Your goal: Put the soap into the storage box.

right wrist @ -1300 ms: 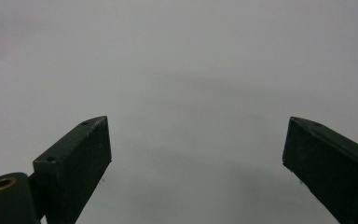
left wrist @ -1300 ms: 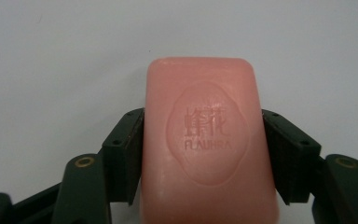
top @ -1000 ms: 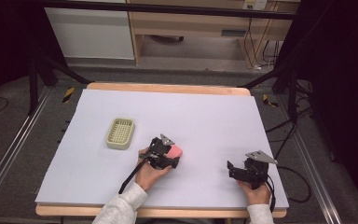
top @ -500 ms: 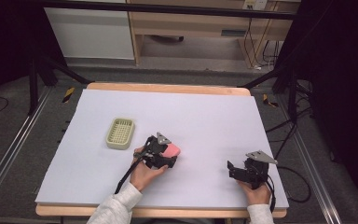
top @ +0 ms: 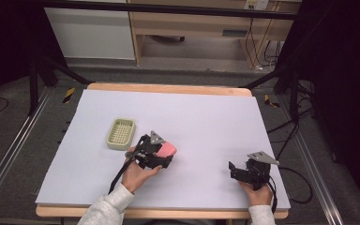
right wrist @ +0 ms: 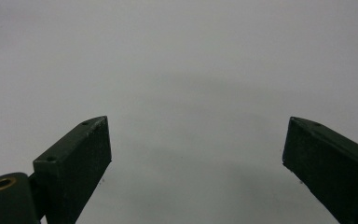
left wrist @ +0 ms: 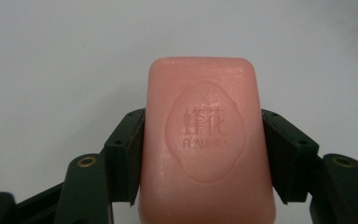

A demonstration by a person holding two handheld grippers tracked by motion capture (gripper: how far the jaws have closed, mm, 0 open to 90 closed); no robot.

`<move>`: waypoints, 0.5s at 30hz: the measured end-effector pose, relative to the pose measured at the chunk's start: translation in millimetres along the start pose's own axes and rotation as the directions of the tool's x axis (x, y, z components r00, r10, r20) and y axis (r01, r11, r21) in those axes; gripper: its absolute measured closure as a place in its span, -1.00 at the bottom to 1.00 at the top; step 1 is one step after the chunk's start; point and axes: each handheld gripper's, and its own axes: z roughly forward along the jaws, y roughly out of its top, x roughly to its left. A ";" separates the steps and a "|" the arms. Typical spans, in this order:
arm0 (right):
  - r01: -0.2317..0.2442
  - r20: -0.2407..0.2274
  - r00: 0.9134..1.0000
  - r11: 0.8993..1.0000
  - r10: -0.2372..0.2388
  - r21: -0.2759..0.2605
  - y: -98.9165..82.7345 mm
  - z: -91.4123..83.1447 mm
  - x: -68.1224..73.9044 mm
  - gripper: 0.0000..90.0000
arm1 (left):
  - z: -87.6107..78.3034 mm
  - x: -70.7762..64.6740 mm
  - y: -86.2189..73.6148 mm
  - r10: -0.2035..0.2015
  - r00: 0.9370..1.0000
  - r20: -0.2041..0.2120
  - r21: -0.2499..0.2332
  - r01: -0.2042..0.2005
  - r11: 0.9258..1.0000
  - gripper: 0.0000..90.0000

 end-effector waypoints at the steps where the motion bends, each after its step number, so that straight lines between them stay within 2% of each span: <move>1: 0.000 0.000 1.000 1.000 0.000 0.000 0.0 0.0 0.0 -0.82 | -1.6 1.3 -1.1 0.002 1.000 0.001 0.002 -0.002 1.000 -0.18; 9: 0.001 0.001 1.000 1.000 -0.001 0.001 -0.2 -0.1 0.4 -0.82 | -16.1 14.4 -11.1 -0.014 1.000 -0.007 -0.015 0.014 1.000 -0.18; 15: -0.002 -0.001 1.000 1.000 0.002 -0.002 -0.2 -0.4 1.0 -0.82 | -26.3 24.8 -15.6 -0.043 0.999 -0.016 -0.034 0.043 0.999 -0.18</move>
